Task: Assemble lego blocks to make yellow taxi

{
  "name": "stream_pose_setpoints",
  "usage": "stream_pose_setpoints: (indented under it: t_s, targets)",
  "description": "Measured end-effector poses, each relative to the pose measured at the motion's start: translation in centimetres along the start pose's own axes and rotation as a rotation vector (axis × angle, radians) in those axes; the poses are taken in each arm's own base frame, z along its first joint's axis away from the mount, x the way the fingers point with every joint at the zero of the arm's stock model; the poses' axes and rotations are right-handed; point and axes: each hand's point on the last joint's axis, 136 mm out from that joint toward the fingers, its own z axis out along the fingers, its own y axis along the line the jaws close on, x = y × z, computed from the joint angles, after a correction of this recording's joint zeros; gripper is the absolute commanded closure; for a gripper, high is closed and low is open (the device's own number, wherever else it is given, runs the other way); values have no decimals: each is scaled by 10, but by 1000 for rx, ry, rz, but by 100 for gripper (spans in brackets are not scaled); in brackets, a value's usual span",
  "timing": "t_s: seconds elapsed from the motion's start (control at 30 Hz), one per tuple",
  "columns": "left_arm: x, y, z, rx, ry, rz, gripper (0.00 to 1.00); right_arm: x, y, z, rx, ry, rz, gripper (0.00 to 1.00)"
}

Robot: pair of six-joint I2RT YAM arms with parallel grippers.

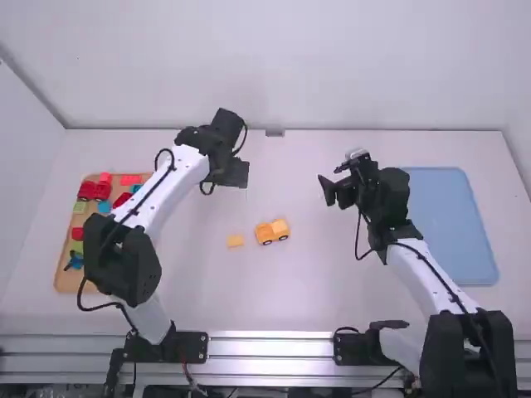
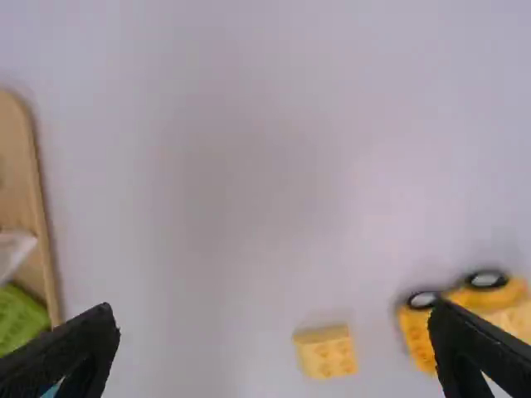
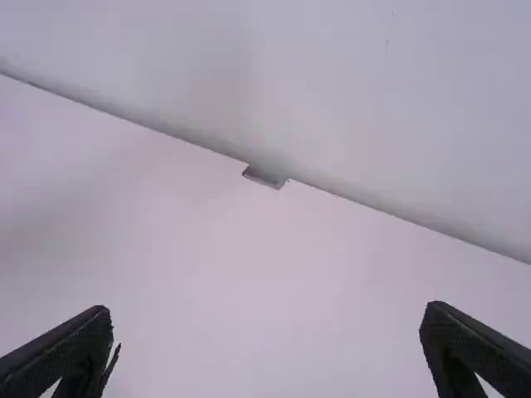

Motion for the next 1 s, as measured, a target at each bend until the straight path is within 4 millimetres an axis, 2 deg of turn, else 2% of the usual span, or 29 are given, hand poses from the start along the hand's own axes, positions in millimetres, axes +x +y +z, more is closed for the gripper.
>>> stream_pose_setpoints:
  t_s: [0.13,0.33,0.43,0.57,0.6,0.7,1.0]
  targets:
    - [4,1,0,-2,15,247,1,0,0,0,0,-1,2,2]
    - [-11,-4,1,0,-50,615,1,-1,0,0,1,-4,-1,2]
    - [-11,-4,3,-4,-50,774,1,-3,-1,0,2,-13,-1,2]
    - [5,-18,10,111,-44,1037,1,-4,-1,0,3,-17,-2,2]
    - [5,-18,10,111,-44,1037,1,-4,-1,0,3,-17,-2,2]
    - [28,-27,19,294,-50,1187,1,-4,-1,0,3,-17,-6,2]
    - [70,-15,47,653,-211,1224,1,-10,-2,0,8,-40,-15,2]
